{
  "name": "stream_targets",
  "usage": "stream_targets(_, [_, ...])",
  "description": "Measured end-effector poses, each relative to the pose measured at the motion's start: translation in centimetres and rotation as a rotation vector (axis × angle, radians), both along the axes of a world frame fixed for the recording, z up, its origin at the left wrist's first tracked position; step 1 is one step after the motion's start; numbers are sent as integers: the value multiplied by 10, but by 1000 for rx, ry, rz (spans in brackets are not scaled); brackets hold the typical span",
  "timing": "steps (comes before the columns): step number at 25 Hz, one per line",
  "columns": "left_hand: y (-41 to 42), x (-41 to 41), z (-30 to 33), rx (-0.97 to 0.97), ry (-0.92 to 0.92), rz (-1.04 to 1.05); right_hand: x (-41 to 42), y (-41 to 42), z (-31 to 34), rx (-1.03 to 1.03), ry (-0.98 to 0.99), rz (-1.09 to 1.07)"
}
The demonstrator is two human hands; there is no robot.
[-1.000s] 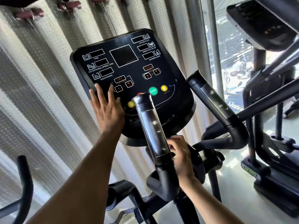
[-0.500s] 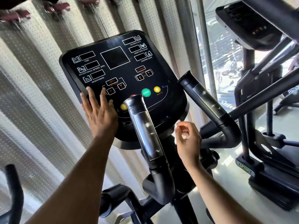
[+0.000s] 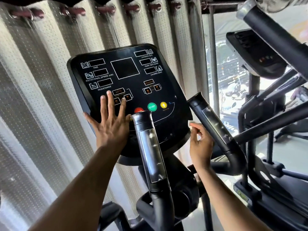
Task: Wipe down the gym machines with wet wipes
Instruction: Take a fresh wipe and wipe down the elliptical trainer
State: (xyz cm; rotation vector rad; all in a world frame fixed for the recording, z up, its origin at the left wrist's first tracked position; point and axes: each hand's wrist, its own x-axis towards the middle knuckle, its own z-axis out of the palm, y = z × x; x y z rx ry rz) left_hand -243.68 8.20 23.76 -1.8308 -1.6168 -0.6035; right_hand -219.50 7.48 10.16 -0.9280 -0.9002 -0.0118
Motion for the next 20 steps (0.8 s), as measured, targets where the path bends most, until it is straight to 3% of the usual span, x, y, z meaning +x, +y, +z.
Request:
stream_targets(4, [-1, -1, -1, -3, 23, 18, -15, -11, -17, -13, -78, 53])
stream_targets(7, [1, -1, -2, 0, 11, 7, -46, -22, -31, -132, -184, 100])
stream_targets(10, [7, -3, -6, 30, -1, -18, -21, 7, 15, -239, -221, 85])
stream_targets(13, [15, -6, -9, 58, -16, -30, 5, 26, 43, -376, -427, -47])
stream_targets(17, [18, -7, -12, 82, 0, -33, -27, -27, -4, -332, -702, -34])
stream_targets(20, [19, -9, -12, 94, 11, -39, -32, -42, -20, -330, -740, 26])
